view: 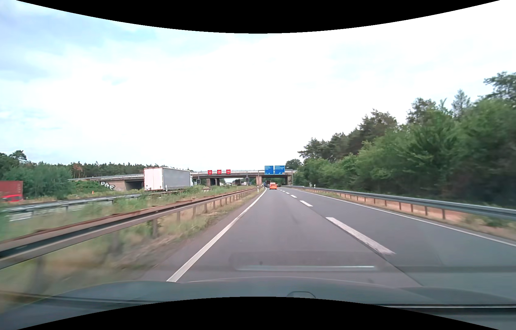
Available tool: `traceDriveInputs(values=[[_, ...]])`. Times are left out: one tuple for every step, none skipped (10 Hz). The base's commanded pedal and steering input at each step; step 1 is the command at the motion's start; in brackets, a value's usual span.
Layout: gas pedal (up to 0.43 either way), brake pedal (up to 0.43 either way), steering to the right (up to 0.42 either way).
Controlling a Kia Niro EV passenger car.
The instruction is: Follow the waypoints while adhering to traffic rules and regulations
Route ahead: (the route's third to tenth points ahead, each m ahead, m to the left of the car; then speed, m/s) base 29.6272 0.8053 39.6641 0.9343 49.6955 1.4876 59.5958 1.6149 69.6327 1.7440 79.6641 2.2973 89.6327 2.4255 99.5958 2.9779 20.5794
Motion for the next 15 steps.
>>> traceDriveInputs(values=[[0.177,0.0,-0.007],[0.177,0.0,-0.007],[0.177,0.0,-0.007],[0.177,0.0,-0.007],[0.177,0.0,-0.007],[0.177,0.0,-0.007],[0.177,0.0,-0.007],[0.177,0.0,-0.009],[0.177,0.0,-0.011],[0.177,0.0,-0.012],[0.177,0.0,-0.012],[0.177,0.0,-0.012],[0.177,0.0,-0.012],[0.177,0.0,-0.011],[0.177,0.0,-0.01]])
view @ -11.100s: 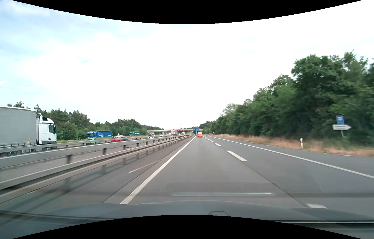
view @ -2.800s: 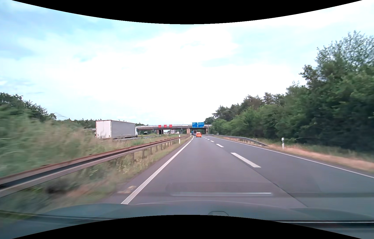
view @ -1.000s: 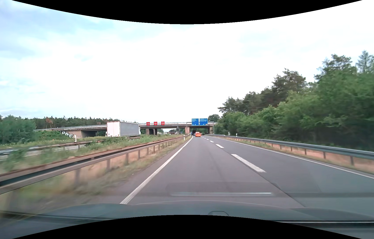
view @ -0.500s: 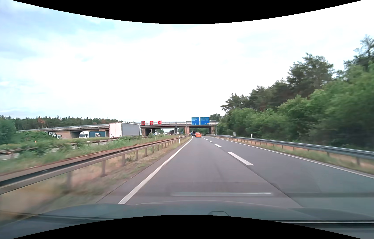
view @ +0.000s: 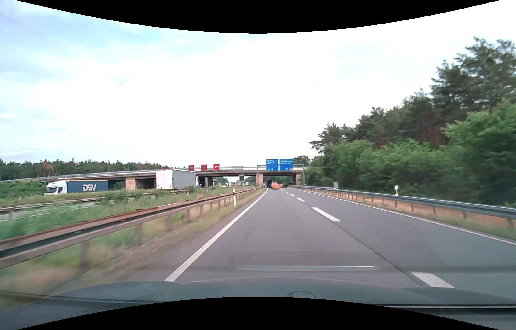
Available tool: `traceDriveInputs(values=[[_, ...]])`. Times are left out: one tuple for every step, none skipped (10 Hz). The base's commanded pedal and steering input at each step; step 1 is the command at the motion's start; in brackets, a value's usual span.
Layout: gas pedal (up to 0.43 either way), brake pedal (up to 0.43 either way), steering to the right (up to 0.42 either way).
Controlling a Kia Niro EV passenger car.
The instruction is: Follow the waypoints while adhering to traffic rules and regulations
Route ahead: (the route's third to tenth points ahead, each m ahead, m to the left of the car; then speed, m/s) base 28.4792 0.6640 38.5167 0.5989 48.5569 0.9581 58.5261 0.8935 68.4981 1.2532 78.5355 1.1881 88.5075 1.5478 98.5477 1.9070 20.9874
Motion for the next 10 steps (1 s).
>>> traceDriveInputs(values=[[0.177,0.0,-0.009],[0.177,0.0,-0.008],[0.177,0.0,-0.008],[0.177,0.0,-0.008],[0.177,0.0,-0.008],[0.177,0.0,-0.008],[0.177,0.0,-0.008],[0.177,0.0,-0.008],[0.177,0.0,-0.008],[0.177,0.0,-0.008]])
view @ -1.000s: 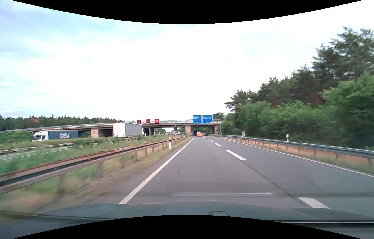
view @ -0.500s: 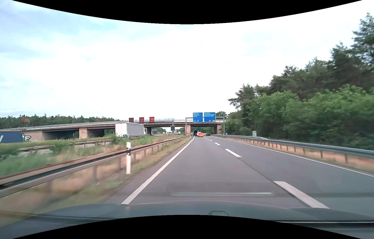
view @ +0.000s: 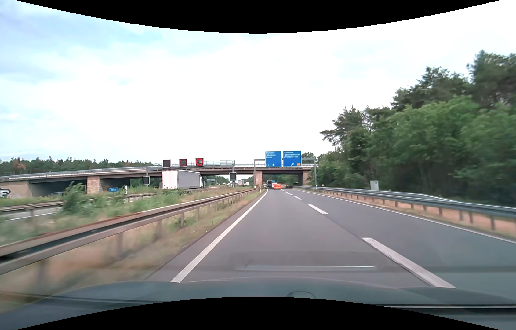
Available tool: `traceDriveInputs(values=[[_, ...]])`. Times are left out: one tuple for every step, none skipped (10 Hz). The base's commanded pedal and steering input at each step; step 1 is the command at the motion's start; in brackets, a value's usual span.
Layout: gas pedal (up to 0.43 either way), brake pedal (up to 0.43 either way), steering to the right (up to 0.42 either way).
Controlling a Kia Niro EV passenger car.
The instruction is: Follow the waypoints while adhering to traffic rules and regulations
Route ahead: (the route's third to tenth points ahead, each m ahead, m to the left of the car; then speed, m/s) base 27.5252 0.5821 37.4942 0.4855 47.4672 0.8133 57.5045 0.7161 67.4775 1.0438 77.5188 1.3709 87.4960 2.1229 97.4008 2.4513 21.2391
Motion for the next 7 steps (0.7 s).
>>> traceDriveInputs(values=[[0.177,0.0,-0.008],[0.177,0.0,-0.008],[0.177,0.0,-0.008],[0.177,0.0,-0.008],[0.177,0.0,-0.008],[0.177,0.0,-0.008],[0.177,0.0,-0.008]])
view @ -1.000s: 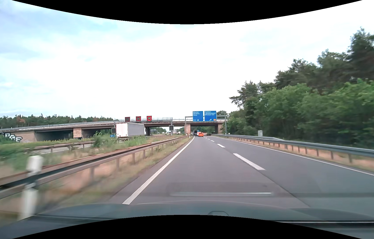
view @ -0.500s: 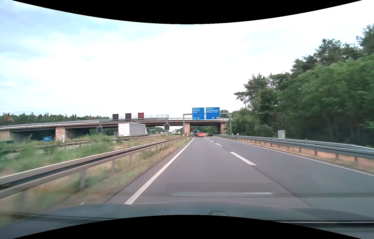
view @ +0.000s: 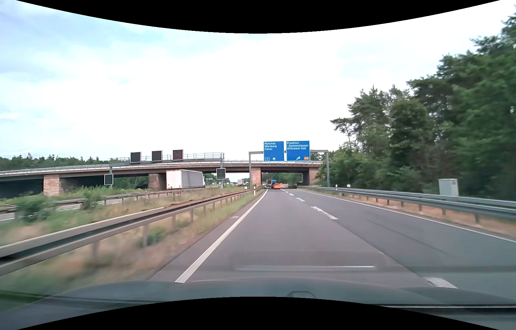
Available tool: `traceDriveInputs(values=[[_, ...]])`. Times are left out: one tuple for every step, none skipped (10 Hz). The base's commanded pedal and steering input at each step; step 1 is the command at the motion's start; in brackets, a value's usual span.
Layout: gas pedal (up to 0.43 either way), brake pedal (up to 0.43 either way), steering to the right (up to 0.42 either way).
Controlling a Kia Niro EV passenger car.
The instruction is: Follow the waypoints while adhering to traffic rules and regulations
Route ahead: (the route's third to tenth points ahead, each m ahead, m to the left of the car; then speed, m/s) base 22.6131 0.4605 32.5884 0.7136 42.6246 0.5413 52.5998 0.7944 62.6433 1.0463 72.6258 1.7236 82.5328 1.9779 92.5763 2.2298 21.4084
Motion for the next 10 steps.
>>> traceDriveInputs(values=[[0.177,0.0,-0.008],[0.177,0.0,-0.008],[0.177,0.0,-0.008],[0.177,0.0,-0.008],[0.177,0.0,-0.008],[0.177,0.0,-0.008],[0.177,0.0,-0.008],[0.177,0.0,-0.008],[0.177,0.0,-0.008],[0.177,0.0,-0.01]])
